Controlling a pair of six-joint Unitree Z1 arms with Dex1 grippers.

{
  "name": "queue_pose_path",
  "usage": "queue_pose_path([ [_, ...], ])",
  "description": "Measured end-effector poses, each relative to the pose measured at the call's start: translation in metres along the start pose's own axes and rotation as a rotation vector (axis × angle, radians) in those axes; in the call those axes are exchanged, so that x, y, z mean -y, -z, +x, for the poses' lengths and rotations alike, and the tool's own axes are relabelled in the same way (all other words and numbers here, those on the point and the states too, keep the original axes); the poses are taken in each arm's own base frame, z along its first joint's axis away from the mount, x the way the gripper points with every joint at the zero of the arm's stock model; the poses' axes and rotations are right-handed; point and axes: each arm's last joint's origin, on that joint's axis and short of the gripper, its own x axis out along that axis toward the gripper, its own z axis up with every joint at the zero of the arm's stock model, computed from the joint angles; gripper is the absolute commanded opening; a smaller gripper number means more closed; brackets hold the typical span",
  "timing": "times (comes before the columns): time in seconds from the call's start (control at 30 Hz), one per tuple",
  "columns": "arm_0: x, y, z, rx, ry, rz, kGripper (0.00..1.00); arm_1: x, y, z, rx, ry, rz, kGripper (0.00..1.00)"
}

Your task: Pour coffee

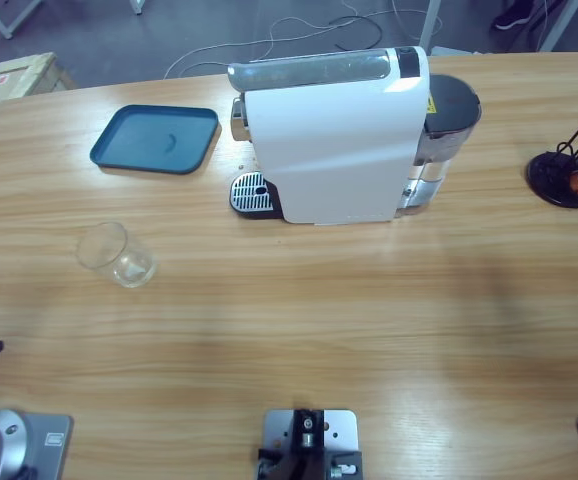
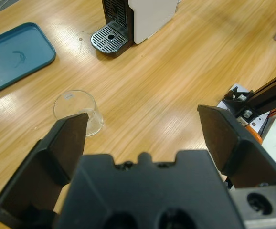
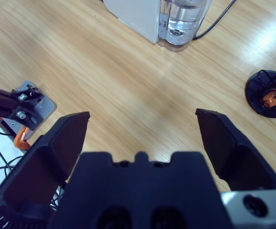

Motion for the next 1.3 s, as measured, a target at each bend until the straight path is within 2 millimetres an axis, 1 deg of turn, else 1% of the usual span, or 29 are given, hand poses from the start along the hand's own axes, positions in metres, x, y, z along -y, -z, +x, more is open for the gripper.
queue_pose_path([
  [0.37, 0.0, 0.0, 0.0, 0.0, 0.0, 0.0, 1.0, 0.001, 0.0, 0.0, 0.002, 0.012, 0.0, 1.0],
  [0.43, 0.0, -0.002, 0.0, 0.02, -0.001, 0.003, 1.0, 0.001, 0.001, 0.0, 0.003, 0.012, 0.0, 1.0],
  [0.5, -0.001, -0.012, 0.0, 0.046, -0.008, 0.007, 1.0, 0.001, 0.001, -0.001, 0.006, 0.012, 0.0, 1.0],
  [0.53, -0.002, -0.023, 0.001, 0.053, -0.018, 0.008, 1.0, 0.001, 0.001, -0.001, 0.006, 0.012, 0.0, 1.0],
  [0.57, -0.003, -0.039, 0.003, 0.053, -0.03, 0.008, 1.0, 0.001, 0.001, -0.001, 0.006, 0.012, 0.0, 1.0],
  [0.63, -0.007, -0.079, 0.017, 0.036, -0.047, -0.005, 1.0, 0.001, 0.001, -0.001, 0.006, 0.011, 0.0, 1.0],
  [0.7, -0.013, -0.121, 0.045, 0.015, -0.05, -0.053, 1.0, 0.001, 0.001, -0.001, 0.006, 0.011, 0.0, 1.0],
  [0.73, -0.016, -0.139, 0.06, 0.009, -0.051, -0.082, 0.999, 0.001, 0.001, -0.001, 0.006, 0.011, 0.0, 1.0],
  [0.77, -0.018, -0.153, 0.076, 0.002, -0.051, -0.119, 0.99, 0.001, 0.001, -0.001, 0.006, 0.011, 0.0, 1.0],
  [0.83, -0.025, -0.176, 0.108, -0.014, -0.057, -0.228, 0.978, 0.001, 0.001, -0.001, 0.006, 0.011, 0.0, 1.0],
  [0.93, -0.038, -0.195, 0.145, -0.008, -0.06, -0.442, 0.957, 0.001, 0.001, -0.001, 0.006, 0.011, 0.0, 1.0],
  [0.97, -0.044, -0.201, 0.156, 0.003, -0.052, -0.516, 0.925, 0.001, 0.001, -0.001, 0.006, 0.011, 0.0, 1.0],
  [1.0, -0.05, -0.204, 0.166, 0.011, -0.045, -0.578, 0.871, 0.001, 0.001, -0.001, 0.006, 0.011, 0.0, 1.0],
  [1.03, -0.055, -0.207, 0.175, 0.016, -0.037, -0.631, 0.845, 0.001, 0.001, -0.001, 0.006, 0.011, 0.0, 1.0],
  [1.07, -0.06, -0.211, 0.184, 0.022, -0.026, -0.68, 0.844, 0.001, 0.001, -0.001, 0.006, 0.011, 0.0, 1.0],
  [1.13, -0.065, -0.215, 0.197, 0.019, -0.006, -0.739, 0.844, 0.001, 0.001, -0.001, 0.006, 0.011, 0.0, 1.0],
  [1.2, -0.067, -0.217, 0.206, 0.009, 0.005, -0.779, 0.844, 0.001, 0.001, -0.001, 0.006, 0.011, 0.0, 1.0],
  [1.3, -0.069, -0.213, 0.218, -0.019, 0.007, -0.82, 0.844, 0.001, 0.001, -0.001, 0.006, 0.011, 0.0, 1.0],
])
